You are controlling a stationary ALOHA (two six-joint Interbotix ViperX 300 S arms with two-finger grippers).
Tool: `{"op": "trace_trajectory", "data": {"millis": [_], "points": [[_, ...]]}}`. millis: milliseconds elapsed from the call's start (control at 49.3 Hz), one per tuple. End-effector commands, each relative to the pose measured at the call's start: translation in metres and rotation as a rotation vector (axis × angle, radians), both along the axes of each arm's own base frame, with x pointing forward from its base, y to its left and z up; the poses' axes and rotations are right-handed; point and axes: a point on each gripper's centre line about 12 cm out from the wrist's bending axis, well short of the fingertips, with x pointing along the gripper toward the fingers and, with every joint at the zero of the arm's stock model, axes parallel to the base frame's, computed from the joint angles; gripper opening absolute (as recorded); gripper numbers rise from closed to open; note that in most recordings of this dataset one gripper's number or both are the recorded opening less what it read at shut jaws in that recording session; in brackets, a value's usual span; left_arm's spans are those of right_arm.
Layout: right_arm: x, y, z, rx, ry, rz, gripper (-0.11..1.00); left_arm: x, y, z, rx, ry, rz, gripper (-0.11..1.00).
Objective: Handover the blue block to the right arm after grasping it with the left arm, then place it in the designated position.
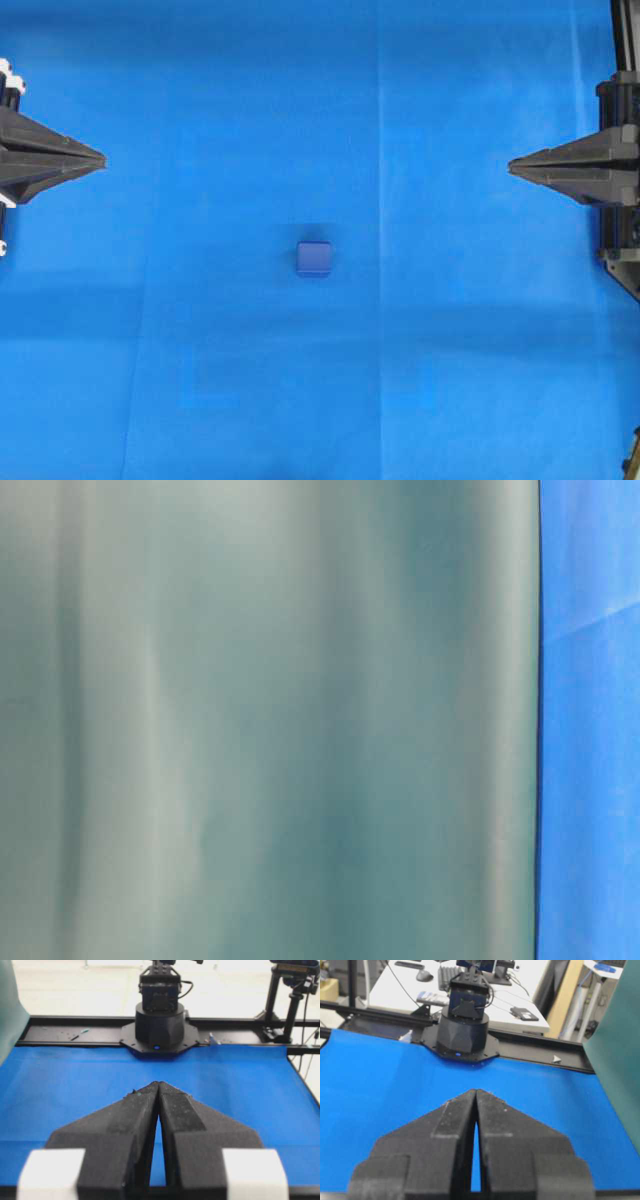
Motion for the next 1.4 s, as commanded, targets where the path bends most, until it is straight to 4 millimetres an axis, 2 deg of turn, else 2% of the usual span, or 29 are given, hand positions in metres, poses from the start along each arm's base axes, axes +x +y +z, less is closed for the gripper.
{"op": "trace_trajectory", "data": {"millis": [0, 101, 689, 750, 811, 953, 1034, 1115, 1379], "points": [[0.0022, -0.0004, 0.0076, 0.003, -0.02, -0.002, 0.01, 0.0017, -0.0001, 0.0053, -0.006, -0.006, -0.001, 0.0], [0.0039, -0.0004, 0.0081, 0.003, -0.006, -0.002, -0.03, 0.0017, -0.0001, 0.0048, -0.009, -0.001, -0.002, 0.0], [0.0054, -0.0008, 0.0063, 0.009, 0.017, -0.004, 0.0, 0.0017, -0.0003, 0.0048, -0.005, -0.002, -0.003, 0.01], [0.0054, -0.0008, 0.0061, 0.015, 0.018, -0.004, 0.07, 0.0017, -0.0002, 0.0048, -0.008, -0.001, -0.002, 0.1], [0.0054, -0.0008, 0.0055, 0.021, 0.023, -0.003, 0.2, 0.0017, -0.0005, 0.0048, -0.008, -0.001, -0.004, 0.26], [0.0059, -0.0012, 0.0036, 0.044, 0.034, -0.004, 0.62, 0.0012, -0.0003, 0.0056, -0.006, -0.006, -0.003, 0.69], [0.0068, -0.0015, 0.0027, 0.044, 0.041, -0.005, 0.85, 0.0012, -0.0003, 0.0056, -0.006, -0.006, -0.003, 0.87], [0.0068, -0.0028, 0.0029, 0.046, 0.04, -0.011, 0.97, 0.0012, -0.0003, 0.0054, -0.006, -0.005, -0.003, 0.92], [0.0068, -0.0034, 0.0027, 0.046, 0.041, -0.014, 0.96, 0.0012, -0.0003, 0.0054, -0.006, -0.005, -0.003, 0.92]]}}
